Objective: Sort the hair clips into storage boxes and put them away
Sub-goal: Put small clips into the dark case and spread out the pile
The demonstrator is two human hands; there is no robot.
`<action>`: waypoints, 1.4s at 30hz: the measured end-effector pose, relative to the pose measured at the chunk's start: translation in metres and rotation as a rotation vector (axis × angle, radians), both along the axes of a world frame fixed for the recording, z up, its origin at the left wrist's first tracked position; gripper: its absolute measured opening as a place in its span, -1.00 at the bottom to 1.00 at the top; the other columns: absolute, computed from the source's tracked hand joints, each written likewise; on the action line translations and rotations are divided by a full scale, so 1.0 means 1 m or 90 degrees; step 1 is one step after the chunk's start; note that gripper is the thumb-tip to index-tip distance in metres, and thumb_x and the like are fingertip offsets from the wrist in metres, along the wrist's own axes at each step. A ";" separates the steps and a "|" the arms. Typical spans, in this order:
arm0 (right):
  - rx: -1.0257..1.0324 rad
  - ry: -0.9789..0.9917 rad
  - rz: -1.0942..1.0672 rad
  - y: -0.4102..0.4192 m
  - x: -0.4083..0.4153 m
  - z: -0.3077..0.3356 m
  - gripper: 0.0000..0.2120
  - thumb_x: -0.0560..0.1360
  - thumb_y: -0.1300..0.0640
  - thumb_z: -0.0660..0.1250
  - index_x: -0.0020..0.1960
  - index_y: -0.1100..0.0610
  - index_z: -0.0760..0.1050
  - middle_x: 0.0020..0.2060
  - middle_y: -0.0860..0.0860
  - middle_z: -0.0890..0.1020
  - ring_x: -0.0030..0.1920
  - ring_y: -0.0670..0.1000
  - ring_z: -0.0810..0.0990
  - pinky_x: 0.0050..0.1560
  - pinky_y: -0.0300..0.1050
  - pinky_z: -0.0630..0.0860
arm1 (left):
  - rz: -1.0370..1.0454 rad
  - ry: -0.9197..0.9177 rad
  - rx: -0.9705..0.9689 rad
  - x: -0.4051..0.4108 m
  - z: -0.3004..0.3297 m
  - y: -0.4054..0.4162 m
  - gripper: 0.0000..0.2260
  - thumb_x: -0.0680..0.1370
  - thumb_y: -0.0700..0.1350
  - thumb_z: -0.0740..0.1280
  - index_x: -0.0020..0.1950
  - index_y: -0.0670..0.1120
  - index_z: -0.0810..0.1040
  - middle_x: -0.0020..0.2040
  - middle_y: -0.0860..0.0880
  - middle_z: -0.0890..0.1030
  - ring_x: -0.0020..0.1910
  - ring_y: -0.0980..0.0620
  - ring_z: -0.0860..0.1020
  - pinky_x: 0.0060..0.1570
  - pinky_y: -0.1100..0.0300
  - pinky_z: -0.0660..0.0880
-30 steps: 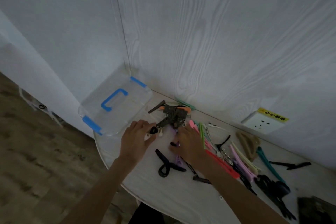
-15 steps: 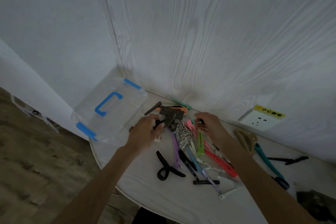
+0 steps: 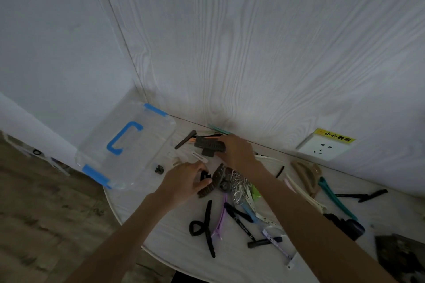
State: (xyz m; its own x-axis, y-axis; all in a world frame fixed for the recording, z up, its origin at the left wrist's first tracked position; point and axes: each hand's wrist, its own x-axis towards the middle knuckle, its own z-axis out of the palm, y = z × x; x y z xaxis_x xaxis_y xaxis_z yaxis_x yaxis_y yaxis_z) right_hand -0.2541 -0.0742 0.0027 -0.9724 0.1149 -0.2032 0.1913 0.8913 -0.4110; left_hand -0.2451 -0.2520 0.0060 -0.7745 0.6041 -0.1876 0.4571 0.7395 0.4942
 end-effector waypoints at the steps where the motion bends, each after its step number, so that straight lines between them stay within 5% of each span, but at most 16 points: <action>1: 0.014 0.017 -0.025 0.002 0.002 -0.002 -0.73 0.46 0.03 0.32 0.14 0.03 0.51 0.05 0.07 0.60 0.08 0.13 0.58 0.00 -0.06 0.48 | 0.019 0.030 -0.006 0.001 0.002 -0.004 -0.72 0.53 0.11 0.27 0.15 0.00 0.51 -0.04 0.01 0.60 -0.04 0.06 0.54 -0.21 0.25 0.32; 6: -0.020 0.026 -0.078 0.022 0.024 0.003 -0.64 0.46 0.05 0.32 0.25 -0.03 0.45 0.09 0.05 0.62 0.11 0.12 0.57 -0.02 -0.10 0.45 | 0.279 0.082 0.133 0.018 -0.002 -0.035 -0.81 0.57 0.02 0.22 0.13 -0.01 0.44 -0.11 0.07 0.53 -0.10 0.09 0.51 -0.16 0.24 0.41; 11: -0.045 0.139 -0.096 0.003 0.030 0.024 -0.72 0.50 -0.07 0.27 0.17 -0.01 0.46 0.02 -0.02 0.62 0.01 0.01 0.58 -0.15 -0.20 0.35 | 0.266 0.143 0.085 0.019 -0.023 -0.055 -0.59 0.59 -0.09 0.20 0.41 -0.18 0.30 0.27 -0.13 0.51 0.26 -0.05 0.49 0.23 0.13 0.45; 14: -0.066 0.176 0.052 -0.029 0.040 0.032 -0.61 0.45 -0.12 0.32 0.22 0.01 0.45 0.07 -0.01 0.58 0.04 0.00 0.55 0.00 -0.13 0.47 | 0.285 0.121 0.037 0.016 -0.025 -0.046 -0.54 0.61 -0.10 0.16 0.47 -0.23 0.19 0.30 -0.16 0.49 0.26 -0.07 0.49 0.23 0.10 0.44; 18: 0.120 0.080 0.243 -0.040 0.057 0.008 -0.47 0.42 -0.09 0.36 0.33 0.07 0.37 0.17 0.09 0.50 0.13 0.10 0.50 0.01 -0.03 0.46 | 0.348 0.068 0.032 0.019 -0.026 -0.037 -0.65 0.63 -0.10 0.08 0.35 -0.24 0.33 0.24 -0.17 0.51 0.20 -0.09 0.50 0.16 0.07 0.47; 22: 0.066 0.095 0.098 -0.013 0.061 -0.005 -0.66 0.47 0.10 0.30 0.24 0.04 0.47 0.13 0.07 0.52 0.12 0.12 0.52 0.00 -0.06 0.47 | 0.414 -0.008 0.120 0.023 -0.023 -0.036 -0.82 0.62 -0.10 0.10 0.12 -0.16 0.40 0.02 -0.12 0.53 0.08 -0.06 0.46 -0.02 0.09 0.43; 27: -0.129 0.102 -0.066 0.011 0.071 0.012 -0.71 0.48 0.12 0.31 0.20 0.00 0.47 -0.05 -0.06 0.50 -0.07 -0.02 0.52 -0.11 -0.18 0.39 | 0.439 -0.012 0.217 0.039 -0.030 -0.048 -0.80 0.57 -0.10 0.27 0.16 -0.10 0.54 0.04 -0.05 0.63 0.01 0.00 0.58 0.03 0.20 0.46; 31: -0.189 0.093 -0.184 0.030 0.081 0.019 -0.84 0.49 0.05 0.30 0.06 -0.02 0.54 -0.23 -0.08 0.51 -0.29 -0.08 0.48 -0.16 -0.19 0.42 | 0.442 0.028 0.151 0.048 -0.029 -0.052 -0.80 0.51 -0.07 0.36 0.09 -0.08 0.62 0.02 -0.06 0.67 -0.03 -0.02 0.61 -0.04 0.22 0.45; 37: -0.357 0.027 -0.271 0.058 0.113 0.031 -0.87 0.51 0.23 0.29 0.02 0.10 0.56 -0.44 -0.08 0.58 -0.53 -0.21 0.47 -0.46 -0.39 0.39 | 0.401 0.038 0.124 0.059 -0.014 -0.047 -0.84 0.46 -0.08 0.41 0.02 -0.04 0.67 -0.08 -0.06 0.70 -0.09 -0.03 0.63 -0.07 0.15 0.50; 39: -0.444 -0.020 -0.327 0.067 0.127 0.032 -0.85 0.53 0.28 0.25 0.05 0.23 0.56 -0.53 -0.07 0.53 -0.61 -0.22 0.43 -0.55 -0.40 0.35 | 0.424 0.044 0.188 0.067 -0.003 -0.040 -0.86 0.45 -0.09 0.44 -0.02 -0.05 0.68 -0.12 -0.03 0.70 -0.15 0.07 0.62 -0.11 0.21 0.48; 42: -0.602 -0.107 -0.404 0.076 0.152 0.043 -0.89 0.55 0.23 0.23 -0.03 0.19 0.54 -0.38 0.04 0.49 -0.46 -0.10 0.47 -0.46 -0.33 0.39 | 0.421 0.058 0.322 0.074 0.018 -0.017 -0.86 0.40 -0.14 0.48 -0.05 -0.10 0.68 -0.19 0.03 0.68 -0.27 0.29 0.59 -0.20 0.43 0.47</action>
State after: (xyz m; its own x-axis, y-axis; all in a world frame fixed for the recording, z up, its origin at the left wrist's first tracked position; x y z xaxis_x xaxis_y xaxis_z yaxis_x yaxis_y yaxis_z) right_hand -0.1018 0.0014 0.0454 -0.7466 0.3071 -0.5902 0.6106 -0.0360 -0.7911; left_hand -0.1715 -0.2685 0.0242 -0.9978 0.0143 0.0641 0.0609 0.5681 0.8207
